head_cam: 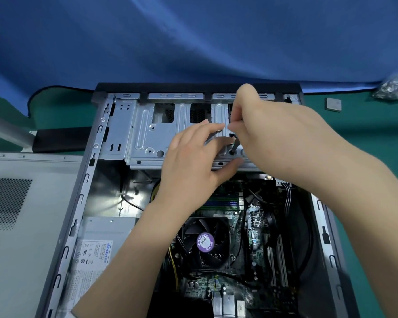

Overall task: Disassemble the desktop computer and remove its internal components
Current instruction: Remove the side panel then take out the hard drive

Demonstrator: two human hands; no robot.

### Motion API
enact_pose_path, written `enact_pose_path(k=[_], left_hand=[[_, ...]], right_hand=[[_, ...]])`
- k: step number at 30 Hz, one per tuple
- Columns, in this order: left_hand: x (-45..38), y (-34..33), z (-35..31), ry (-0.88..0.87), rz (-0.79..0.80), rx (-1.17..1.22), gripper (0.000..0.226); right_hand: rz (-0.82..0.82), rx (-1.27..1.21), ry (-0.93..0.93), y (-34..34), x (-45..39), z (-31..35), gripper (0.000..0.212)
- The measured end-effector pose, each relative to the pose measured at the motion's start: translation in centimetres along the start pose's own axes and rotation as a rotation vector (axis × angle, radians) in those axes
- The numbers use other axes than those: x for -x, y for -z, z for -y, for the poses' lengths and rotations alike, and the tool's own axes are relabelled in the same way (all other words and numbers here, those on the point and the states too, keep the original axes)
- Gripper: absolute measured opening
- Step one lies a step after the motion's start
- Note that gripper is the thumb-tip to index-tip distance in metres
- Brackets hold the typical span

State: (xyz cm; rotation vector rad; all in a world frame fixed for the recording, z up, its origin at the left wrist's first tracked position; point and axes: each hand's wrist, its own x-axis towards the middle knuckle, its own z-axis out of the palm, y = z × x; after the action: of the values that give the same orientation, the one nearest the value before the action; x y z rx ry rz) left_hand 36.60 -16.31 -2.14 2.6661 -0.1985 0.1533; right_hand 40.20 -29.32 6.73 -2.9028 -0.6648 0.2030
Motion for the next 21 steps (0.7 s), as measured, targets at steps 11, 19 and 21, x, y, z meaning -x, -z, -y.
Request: enact_pose_path(k=[11, 19, 21], left_hand=[[0.0, 0.0, -0.1, 0.004, -0.021, -0.022, 0.042], [0.0, 0.0, -0.1, -0.012, -0.02, 0.002, 0.046], [0.0, 0.0, -0.1, -0.01, -0.021, 0.008, 0.046]], right_hand=[[0.077, 0.024, -0.03, 0.9, -0.8, 0.1, 0.028], [0.058, -0.053, -0.001, 0.1, -0.1, 0.1, 0.02], [0.169, -0.129, -0.013, 0.4, -0.3, 0.0, 0.015]])
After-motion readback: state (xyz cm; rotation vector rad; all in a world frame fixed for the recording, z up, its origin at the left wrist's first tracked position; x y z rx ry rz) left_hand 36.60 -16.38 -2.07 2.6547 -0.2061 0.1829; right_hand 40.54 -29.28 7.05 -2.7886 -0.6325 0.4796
